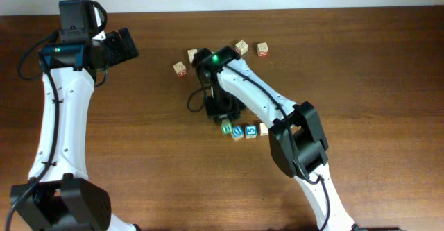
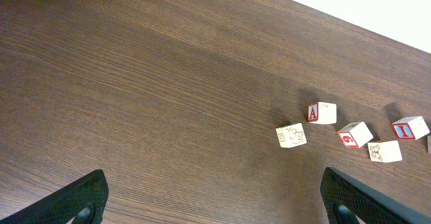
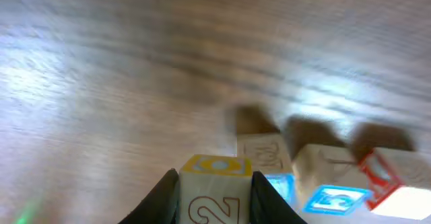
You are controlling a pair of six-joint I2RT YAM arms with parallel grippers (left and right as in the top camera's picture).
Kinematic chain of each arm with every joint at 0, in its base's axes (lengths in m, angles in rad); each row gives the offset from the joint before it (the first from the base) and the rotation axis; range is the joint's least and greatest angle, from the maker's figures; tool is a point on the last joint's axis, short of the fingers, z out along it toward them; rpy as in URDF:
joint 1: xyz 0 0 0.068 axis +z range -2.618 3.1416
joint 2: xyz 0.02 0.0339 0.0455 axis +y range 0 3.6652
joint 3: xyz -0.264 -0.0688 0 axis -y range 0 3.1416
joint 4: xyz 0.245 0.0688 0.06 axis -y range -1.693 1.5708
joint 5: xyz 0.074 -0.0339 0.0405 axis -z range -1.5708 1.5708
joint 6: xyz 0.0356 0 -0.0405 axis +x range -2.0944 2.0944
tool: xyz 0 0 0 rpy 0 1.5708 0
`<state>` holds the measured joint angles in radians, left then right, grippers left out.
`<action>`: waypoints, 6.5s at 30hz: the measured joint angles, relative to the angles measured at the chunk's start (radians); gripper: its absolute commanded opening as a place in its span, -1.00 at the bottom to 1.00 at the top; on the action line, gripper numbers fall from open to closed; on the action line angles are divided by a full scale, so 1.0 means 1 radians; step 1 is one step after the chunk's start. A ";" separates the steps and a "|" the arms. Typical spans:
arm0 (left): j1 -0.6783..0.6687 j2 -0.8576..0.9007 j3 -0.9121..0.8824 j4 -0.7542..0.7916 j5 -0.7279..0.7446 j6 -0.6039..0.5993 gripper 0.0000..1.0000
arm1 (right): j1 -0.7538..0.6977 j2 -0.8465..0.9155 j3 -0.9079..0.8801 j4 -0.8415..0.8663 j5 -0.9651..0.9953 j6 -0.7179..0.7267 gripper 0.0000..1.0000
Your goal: Rotate 4 blocks
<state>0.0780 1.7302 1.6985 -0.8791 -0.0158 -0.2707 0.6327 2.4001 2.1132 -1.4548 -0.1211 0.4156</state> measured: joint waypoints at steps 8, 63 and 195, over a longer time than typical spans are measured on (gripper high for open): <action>0.000 0.000 0.000 0.000 0.000 0.000 0.98 | 0.032 0.000 -0.056 0.022 -0.024 0.003 -0.07; 0.000 0.000 0.001 -0.086 0.000 0.000 0.98 | -0.030 -0.320 -0.579 0.316 0.086 -0.092 -0.80; -0.044 0.336 0.486 -0.393 0.003 -0.136 -0.75 | 0.021 -0.269 -0.527 0.410 0.045 0.190 -0.92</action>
<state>0.0341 2.0666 2.1841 -1.2724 -0.0128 -0.4068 0.6533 2.1311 1.5864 -1.0443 -0.0761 0.6060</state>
